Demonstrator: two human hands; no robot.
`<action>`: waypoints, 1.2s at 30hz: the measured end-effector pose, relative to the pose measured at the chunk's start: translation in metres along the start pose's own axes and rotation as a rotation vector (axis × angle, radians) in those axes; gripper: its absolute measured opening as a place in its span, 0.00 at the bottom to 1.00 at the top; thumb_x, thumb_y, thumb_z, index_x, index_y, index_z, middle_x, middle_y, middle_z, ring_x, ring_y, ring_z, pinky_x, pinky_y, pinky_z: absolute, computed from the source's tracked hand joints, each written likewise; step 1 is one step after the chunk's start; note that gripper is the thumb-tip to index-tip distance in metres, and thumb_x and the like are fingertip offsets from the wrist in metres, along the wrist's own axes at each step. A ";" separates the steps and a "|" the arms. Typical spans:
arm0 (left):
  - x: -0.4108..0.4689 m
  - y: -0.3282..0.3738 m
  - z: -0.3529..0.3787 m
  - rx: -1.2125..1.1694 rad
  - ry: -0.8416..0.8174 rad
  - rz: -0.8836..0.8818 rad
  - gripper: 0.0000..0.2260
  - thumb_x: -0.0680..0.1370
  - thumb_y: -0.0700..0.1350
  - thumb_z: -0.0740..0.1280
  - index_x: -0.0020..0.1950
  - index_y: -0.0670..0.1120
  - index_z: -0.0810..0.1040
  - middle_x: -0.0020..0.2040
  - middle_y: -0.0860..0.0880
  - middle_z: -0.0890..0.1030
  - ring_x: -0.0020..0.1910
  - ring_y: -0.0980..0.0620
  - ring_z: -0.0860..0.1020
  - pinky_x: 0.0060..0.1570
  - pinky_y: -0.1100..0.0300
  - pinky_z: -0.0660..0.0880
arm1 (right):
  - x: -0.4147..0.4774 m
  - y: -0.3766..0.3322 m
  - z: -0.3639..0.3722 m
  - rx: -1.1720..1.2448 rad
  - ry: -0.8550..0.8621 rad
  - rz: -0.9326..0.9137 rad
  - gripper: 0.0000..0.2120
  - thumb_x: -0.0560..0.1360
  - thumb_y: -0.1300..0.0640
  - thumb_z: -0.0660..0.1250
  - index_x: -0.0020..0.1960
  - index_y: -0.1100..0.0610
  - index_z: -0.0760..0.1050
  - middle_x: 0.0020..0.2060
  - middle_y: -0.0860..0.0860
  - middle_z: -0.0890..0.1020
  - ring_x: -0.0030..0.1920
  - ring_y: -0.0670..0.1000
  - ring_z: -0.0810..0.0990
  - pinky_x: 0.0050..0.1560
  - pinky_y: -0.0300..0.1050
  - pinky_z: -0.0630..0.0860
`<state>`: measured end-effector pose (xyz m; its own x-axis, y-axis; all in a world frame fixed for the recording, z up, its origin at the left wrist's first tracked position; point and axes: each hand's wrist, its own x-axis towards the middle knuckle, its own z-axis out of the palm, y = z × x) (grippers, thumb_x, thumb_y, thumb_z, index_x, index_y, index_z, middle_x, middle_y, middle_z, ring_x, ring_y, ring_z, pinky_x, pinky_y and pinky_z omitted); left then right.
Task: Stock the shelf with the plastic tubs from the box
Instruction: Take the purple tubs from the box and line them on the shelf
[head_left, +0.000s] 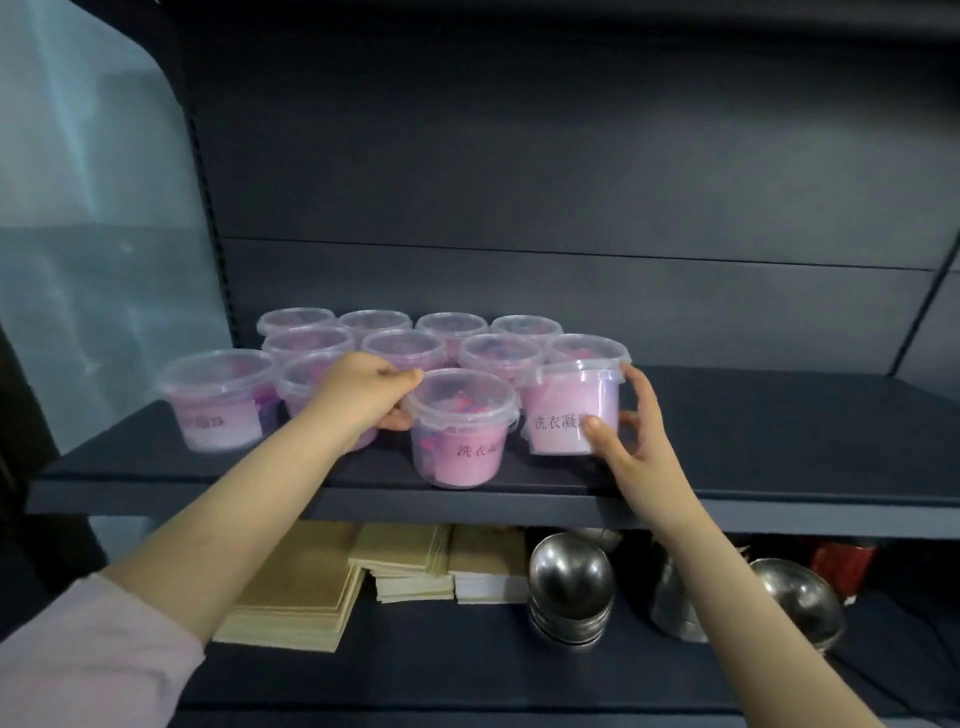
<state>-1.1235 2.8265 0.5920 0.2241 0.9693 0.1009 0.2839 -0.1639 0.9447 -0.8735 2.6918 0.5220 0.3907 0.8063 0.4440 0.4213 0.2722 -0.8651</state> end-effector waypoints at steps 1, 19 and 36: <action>0.003 -0.001 -0.002 -0.008 -0.018 0.006 0.06 0.77 0.44 0.69 0.42 0.42 0.79 0.39 0.41 0.82 0.30 0.50 0.82 0.30 0.60 0.79 | 0.000 0.000 0.001 -0.015 0.005 0.007 0.33 0.72 0.41 0.68 0.70 0.30 0.54 0.62 0.46 0.76 0.61 0.45 0.77 0.60 0.45 0.74; -0.015 -0.016 -0.009 0.862 -0.141 0.939 0.24 0.71 0.67 0.57 0.59 0.54 0.76 0.60 0.56 0.78 0.59 0.51 0.75 0.58 0.53 0.68 | -0.002 0.001 0.000 0.012 -0.021 0.114 0.33 0.69 0.46 0.71 0.70 0.43 0.62 0.59 0.47 0.81 0.60 0.41 0.79 0.51 0.28 0.74; 0.022 -0.057 -0.001 0.942 0.315 1.185 0.14 0.78 0.53 0.63 0.58 0.47 0.81 0.56 0.51 0.82 0.55 0.47 0.79 0.63 0.46 0.68 | 0.025 0.005 0.011 0.118 0.067 0.125 0.29 0.66 0.40 0.74 0.64 0.41 0.67 0.56 0.49 0.80 0.53 0.44 0.81 0.48 0.36 0.77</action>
<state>-1.1358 2.8570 0.5406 0.5729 0.1828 0.7990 0.5835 -0.7755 -0.2410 -0.8709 2.7194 0.5260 0.4891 0.8023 0.3423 0.2685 0.2350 -0.9342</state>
